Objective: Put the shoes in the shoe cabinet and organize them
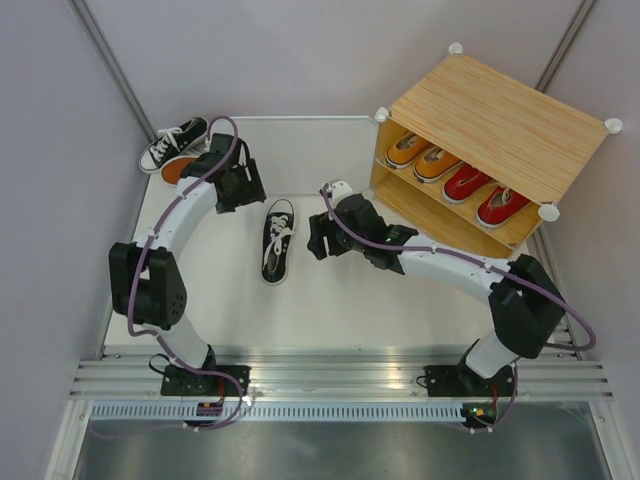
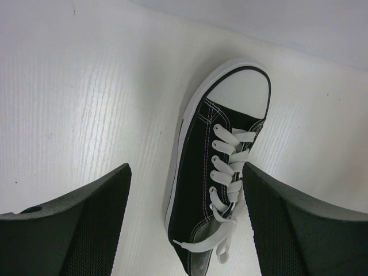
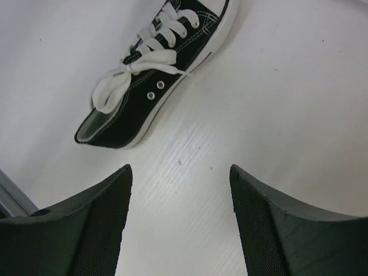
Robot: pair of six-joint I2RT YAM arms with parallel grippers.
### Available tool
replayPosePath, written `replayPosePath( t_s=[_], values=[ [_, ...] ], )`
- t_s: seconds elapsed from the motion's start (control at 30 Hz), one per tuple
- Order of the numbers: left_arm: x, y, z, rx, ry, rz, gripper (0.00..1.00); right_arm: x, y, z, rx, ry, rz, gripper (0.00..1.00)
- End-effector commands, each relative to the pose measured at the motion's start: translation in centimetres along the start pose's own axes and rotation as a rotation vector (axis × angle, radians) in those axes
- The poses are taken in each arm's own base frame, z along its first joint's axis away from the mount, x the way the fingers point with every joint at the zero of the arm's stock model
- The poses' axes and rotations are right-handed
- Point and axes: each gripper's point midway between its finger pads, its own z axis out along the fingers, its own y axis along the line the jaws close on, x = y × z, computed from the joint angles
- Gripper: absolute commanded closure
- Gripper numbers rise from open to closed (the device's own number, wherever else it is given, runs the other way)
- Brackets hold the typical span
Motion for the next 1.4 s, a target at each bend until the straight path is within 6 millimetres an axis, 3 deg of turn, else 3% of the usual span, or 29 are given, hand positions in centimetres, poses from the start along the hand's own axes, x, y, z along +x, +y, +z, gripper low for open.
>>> replayPosePath(
  t_s=[0.0, 0.03, 0.1, 0.2, 0.27, 0.3, 0.5, 0.7, 0.77, 0.8, 0.9, 1.0, 1.13, 1.17, 1.23, 1.27, 1.33, 1.37],
  values=[
    [-2.8, -1.3, -0.2, 0.055, -0.071, -0.001, 0.19, -4.6, 1.9, 2.3, 0.068, -0.15, 0.082, 0.27],
    [-3.0, -1.2, -0.1, 0.043, -0.078, 0.001, 0.19, -5.1, 3.7, 2.9, 0.053, -0.161, 0.073, 0.27],
    [-3.2, -0.9, 0.3, 0.027, -0.083, 0.001, 0.19, -3.8, 4.7, 5.0, 0.054, -0.129, 0.08, 0.27],
    [-3.2, -0.7, 0.8, 0.023, -0.081, 0.003, 0.19, -4.0, 6.2, 6.9, 0.079, -0.133, 0.136, 0.27],
    [-3.0, -0.7, 0.9, 0.046, -0.066, -0.002, 0.19, -3.2, 5.4, 8.4, 0.171, -0.138, 0.153, 0.27],
    [-2.8, -0.6, 1.0, 0.051, -0.06, -0.011, 0.19, -3.7, 6.4, 8.6, 0.177, -0.143, 0.151, 0.27],
    [-3.1, -0.1, 1.2, 0.069, -0.061, -0.048, 0.18, -2.1, 6.1, 12.6, 0.282, -0.116, 0.17, 0.28],
    [-2.8, -0.7, 1.3, 0.11, -0.041, -0.064, 0.19, -0.8, 4.1, 14.6, 0.407, -0.101, 0.15, 0.32],
    [-2.9, -0.7, 1.2, 0.112, -0.042, -0.067, 0.19, -0.2, 3.7, 15.1, 0.425, -0.087, 0.135, 0.37],
    [-2.9, -0.6, 1.2, 0.107, -0.046, -0.069, 0.19, -0.2, 3.3, 15.1, 0.442, -0.094, 0.135, 0.4],
    [-2.9, -0.4, 1.1, 0.102, -0.054, -0.072, 0.19, -0.3, 3.0, 14.7, 0.457, -0.098, 0.133, 0.72],
    [-2.8, -0.3, 1.2, 0.1, -0.052, -0.071, 0.19, -0.5, 2.2, 13.5, 0.483, -0.108, 0.141, 0.96],
    [-2.5, -0.6, 1.2, 0.112, -0.041, -0.076, 0.19, -1.1, 0.9, 10.5, 0.496, -0.148, 0.162, 0.99],
    [-2.5, -0.5, 1.1, 0.111, -0.043, -0.076, 0.19, 0.0, 0.0, 10.0, 0.514, -0.126, 0.169, 0.99],
    [-2.4, -0.5, 1.2, 0.111, -0.04, -0.076, 0.19, -0.9, -0.7, 8.0, 0.517, -0.146, 0.203, 0.99],
    [-2.4, -0.5, 1.1, 0.112, -0.041, -0.076, 0.19, 0.3, -1.8, 7.1, 0.539, -0.127, 0.2, 0.99],
    [-2.5, -0.7, 1.1, 0.121, -0.042, -0.079, 0.19, -0.9, -2.3, 4.7, 0.539, -0.173, 0.241, 0.99],
    [-2.4, -0.7, 1.1, 0.121, -0.04, -0.079, 0.19, 0.7, -3.7, 3.8, 0.582, -0.166, 0.235, 0.99]
  ],
)
